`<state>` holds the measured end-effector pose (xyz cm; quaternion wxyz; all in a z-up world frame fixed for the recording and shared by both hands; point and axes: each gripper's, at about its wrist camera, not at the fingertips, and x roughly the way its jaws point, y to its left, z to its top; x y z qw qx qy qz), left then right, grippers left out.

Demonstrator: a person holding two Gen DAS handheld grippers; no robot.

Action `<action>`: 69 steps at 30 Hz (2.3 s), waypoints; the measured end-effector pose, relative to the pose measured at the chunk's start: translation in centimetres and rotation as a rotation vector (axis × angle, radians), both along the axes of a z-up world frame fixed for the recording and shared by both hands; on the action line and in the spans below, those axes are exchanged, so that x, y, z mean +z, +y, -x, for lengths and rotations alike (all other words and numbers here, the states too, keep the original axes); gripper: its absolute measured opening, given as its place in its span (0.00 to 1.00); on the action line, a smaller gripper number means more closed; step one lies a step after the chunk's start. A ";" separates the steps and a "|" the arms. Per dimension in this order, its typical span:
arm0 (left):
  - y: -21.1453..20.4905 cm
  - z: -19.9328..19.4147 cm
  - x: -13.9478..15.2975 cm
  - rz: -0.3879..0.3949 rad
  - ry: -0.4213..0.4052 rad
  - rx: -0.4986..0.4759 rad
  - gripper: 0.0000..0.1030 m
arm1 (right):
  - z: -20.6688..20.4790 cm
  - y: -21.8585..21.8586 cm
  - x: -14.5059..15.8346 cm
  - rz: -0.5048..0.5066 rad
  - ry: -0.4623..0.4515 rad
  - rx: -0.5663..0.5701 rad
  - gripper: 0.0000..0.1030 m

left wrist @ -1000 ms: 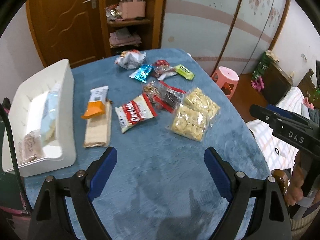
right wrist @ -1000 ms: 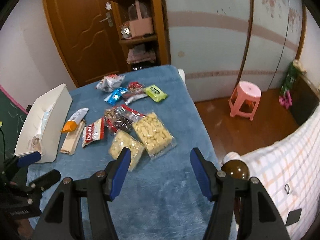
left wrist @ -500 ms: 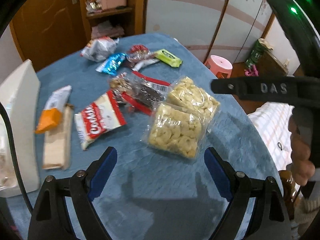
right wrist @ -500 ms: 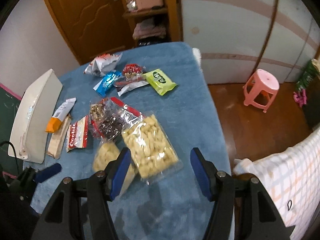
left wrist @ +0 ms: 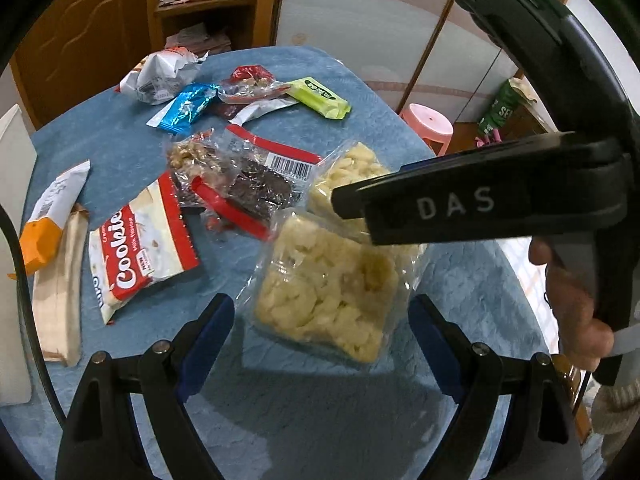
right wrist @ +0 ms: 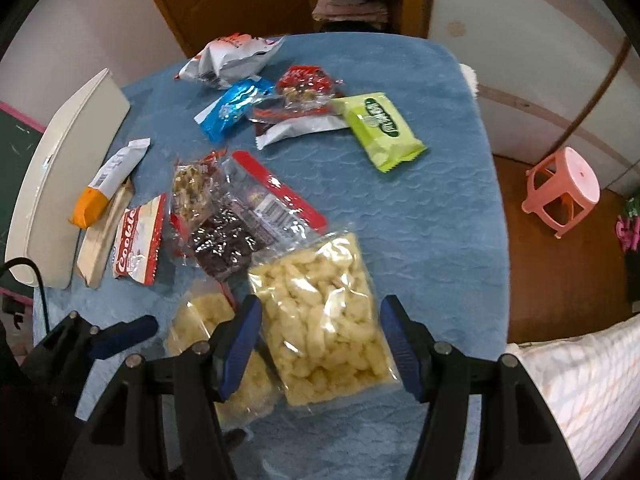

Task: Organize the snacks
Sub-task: 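Grasp one puffed-snack bag with the left tool while the right tool grasps the other, then carry both puffed-snack bags over the white tray and release them inside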

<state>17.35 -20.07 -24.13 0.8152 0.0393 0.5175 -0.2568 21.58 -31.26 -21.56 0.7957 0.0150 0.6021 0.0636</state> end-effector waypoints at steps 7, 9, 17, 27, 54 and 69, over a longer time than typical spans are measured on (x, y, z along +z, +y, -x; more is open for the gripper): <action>-0.6 -0.5 -0.5 0.008 -0.003 0.019 0.86 | -1.0 0.4 -2.0 0.040 0.061 0.000 0.68; -0.8 -0.4 -0.6 -0.003 -0.014 0.016 0.86 | -1.0 0.4 -2.6 0.051 0.080 -0.001 0.68; -1.8 -1.3 -1.5 -0.034 -0.030 -0.013 0.86 | 0.0 -0.6 -1.8 0.024 0.067 -0.057 0.65; -3.5 -1.9 -2.9 -0.113 -0.040 -0.036 0.86 | 0.9 -2.3 -1.5 -0.009 0.057 -0.122 0.65; 11.7 8.0 16.4 0.020 -0.222 0.159 0.68 | 13.0 4.3 14.9 -0.118 -0.328 -0.071 0.64; 25.0 11.0 26.2 -0.052 -0.489 0.374 0.68 | 15.6 15.6 25.7 -0.108 -0.549 0.117 0.64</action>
